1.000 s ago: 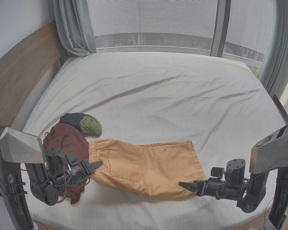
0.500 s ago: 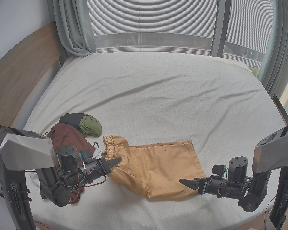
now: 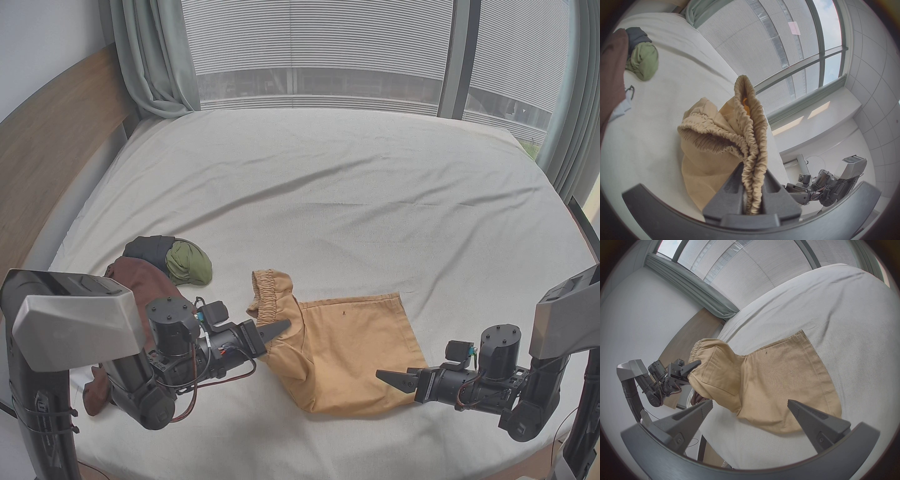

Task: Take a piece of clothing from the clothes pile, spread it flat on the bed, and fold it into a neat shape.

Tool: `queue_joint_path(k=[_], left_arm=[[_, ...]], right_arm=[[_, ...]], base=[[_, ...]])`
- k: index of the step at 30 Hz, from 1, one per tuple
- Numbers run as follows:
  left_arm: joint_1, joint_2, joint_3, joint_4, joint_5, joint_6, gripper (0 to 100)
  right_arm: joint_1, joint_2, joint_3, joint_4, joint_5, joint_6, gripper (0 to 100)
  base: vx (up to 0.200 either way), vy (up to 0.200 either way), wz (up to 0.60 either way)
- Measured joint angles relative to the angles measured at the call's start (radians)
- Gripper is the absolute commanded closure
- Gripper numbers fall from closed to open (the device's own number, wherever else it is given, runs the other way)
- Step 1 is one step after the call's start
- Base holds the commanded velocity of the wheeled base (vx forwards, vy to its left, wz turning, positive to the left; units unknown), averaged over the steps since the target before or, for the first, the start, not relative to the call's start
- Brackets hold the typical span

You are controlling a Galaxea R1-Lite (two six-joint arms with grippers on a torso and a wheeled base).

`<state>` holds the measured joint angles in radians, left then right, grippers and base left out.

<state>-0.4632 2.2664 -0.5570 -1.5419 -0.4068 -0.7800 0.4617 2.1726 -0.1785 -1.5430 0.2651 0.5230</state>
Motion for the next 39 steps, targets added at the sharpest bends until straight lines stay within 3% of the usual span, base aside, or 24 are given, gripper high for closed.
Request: queue_joint_path(k=[15, 39], left_arm=[[-0.077, 0.064, -0.097, 0.043, 0.014, -0.002, 100], [-0.183, 0.113, -0.304, 0.225, 0.014, -0.003, 100]], right_arm=[[-0.011, -0.023, -0.003, -0.001, 0.001, 0.000, 0], [-0.053, -0.042, -0.024, 0.000, 0.000, -0.001, 0]], base=[[0.000, 0.000, 0.00], [0.000, 0.000, 0.00]])
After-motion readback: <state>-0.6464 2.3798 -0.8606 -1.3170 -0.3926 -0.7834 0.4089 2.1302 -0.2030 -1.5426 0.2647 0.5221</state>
